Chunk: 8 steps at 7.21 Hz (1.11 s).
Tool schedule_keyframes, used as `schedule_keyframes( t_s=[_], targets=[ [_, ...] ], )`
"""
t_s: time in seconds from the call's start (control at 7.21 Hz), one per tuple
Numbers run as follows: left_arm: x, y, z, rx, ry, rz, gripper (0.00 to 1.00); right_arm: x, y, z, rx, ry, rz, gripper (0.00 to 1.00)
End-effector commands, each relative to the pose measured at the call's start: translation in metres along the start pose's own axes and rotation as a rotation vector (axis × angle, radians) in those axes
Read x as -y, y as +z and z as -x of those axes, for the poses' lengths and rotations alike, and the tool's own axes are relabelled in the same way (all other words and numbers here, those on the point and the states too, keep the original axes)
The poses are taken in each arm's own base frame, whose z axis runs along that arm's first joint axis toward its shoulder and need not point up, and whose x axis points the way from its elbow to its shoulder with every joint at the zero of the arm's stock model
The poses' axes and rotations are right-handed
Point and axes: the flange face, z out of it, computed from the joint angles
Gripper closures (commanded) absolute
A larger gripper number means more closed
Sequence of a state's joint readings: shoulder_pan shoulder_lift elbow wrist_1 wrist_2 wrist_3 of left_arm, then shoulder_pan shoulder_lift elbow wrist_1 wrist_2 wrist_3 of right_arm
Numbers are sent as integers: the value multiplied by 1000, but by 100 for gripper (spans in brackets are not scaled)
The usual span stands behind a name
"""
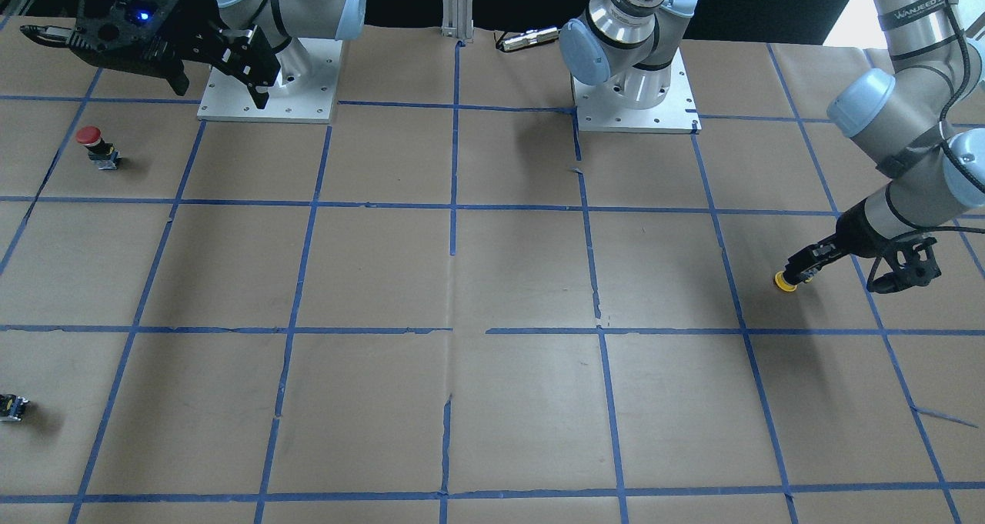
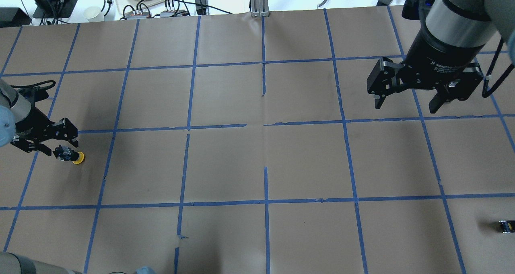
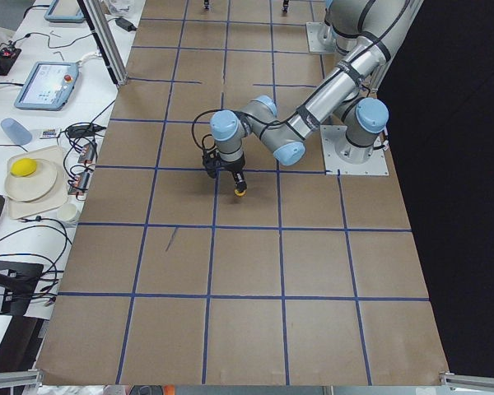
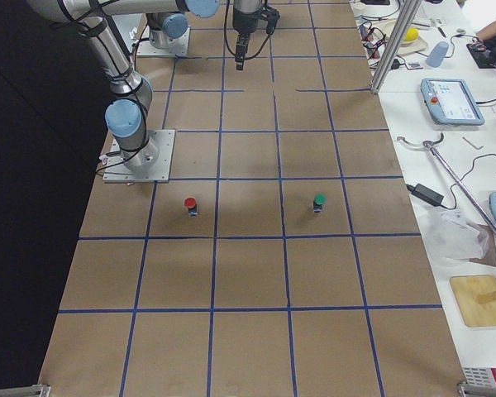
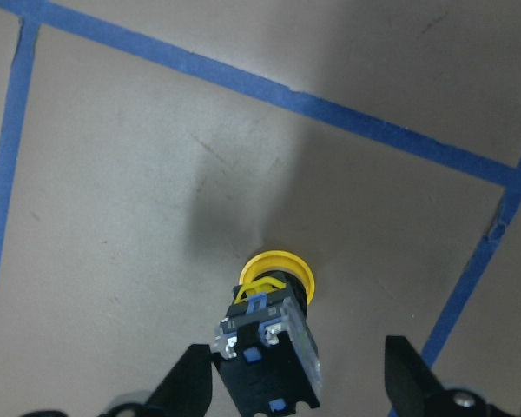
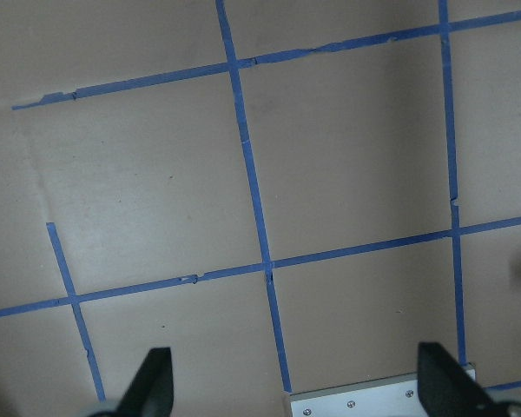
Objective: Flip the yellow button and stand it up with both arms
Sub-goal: 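Close the left gripper on the yellow button's body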
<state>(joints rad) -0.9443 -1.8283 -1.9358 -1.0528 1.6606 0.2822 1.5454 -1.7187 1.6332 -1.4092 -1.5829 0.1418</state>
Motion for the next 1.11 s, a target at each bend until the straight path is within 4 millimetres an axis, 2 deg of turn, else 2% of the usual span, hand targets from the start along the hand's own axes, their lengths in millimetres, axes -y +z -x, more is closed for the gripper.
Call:
schedule_keyframes(
  t_s=[0.0,0.14,0.28,0.42,0.55,0.83,0.97],
  targets=[
    [0,-4,3,27,0,-1,16,3,-5,4,33,8,-36,0],
    [-2,2,1,19,-1,8,17,2,-5,7,66,11,-33,0],
    [-2,3,1,17,0,11,23,2,-5,7,64,13,-33,0],
    [-2,6,0,14,2,16,37,2,-5,7,60,12,-32,0],
    [-2,6,1,12,0,16,46,2,-5,6,56,12,-34,0],
    [0,5,1,6,1,10,75,1,-6,6,58,12,-36,0],
    [1,2,1,6,2,3,82,2,-5,7,61,13,-35,0]
  ],
)
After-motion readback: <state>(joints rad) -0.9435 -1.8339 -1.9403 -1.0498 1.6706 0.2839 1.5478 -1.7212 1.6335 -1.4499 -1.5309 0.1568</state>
